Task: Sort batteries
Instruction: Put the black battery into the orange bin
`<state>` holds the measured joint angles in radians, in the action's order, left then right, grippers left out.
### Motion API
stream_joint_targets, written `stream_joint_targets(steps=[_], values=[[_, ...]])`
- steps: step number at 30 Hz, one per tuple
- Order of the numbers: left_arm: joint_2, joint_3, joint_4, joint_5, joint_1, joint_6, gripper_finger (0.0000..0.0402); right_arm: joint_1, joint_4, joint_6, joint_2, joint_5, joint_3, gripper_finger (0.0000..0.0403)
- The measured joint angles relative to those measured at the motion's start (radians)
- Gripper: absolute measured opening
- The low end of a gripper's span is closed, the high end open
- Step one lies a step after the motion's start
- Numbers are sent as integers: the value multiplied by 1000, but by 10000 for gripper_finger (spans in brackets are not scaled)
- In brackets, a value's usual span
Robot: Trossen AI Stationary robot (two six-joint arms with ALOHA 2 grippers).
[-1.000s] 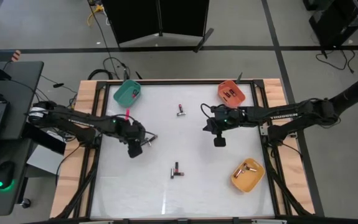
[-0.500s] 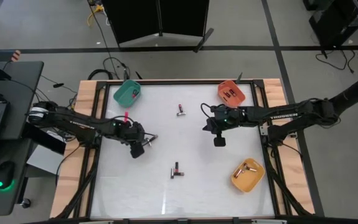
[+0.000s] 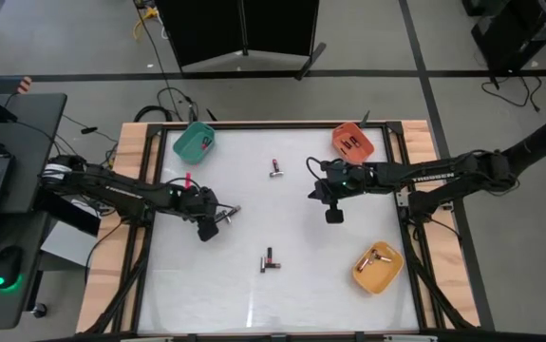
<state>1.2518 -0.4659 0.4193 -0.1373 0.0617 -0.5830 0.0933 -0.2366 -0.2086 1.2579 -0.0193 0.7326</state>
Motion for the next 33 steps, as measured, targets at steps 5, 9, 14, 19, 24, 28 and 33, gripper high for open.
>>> stream_joint_targets(steps=[5,9,14,19,24,28,33], values=[[1,3,-5,-16,-3,52,126,0,11,-4,0,1,0,19],[1,3,-6,-4,-4,78,51,0,12,-8,0,4,0,12],[5,-49,108,18,-4,79,44,0,17,-16,0,4,0,17],[1,-164,319,-14,-3,114,44,0,17,-16,0,5,0,19],[-71,-210,281,-82,-3,163,44,14,28,-36,-1,9,-19,10],[-127,-175,22,-76,-22,241,44,59,227,-18,-1,-42,-133,11],[-117,-93,-471,4,-62,382,44,81,672,112,-1,-136,-311,11]])
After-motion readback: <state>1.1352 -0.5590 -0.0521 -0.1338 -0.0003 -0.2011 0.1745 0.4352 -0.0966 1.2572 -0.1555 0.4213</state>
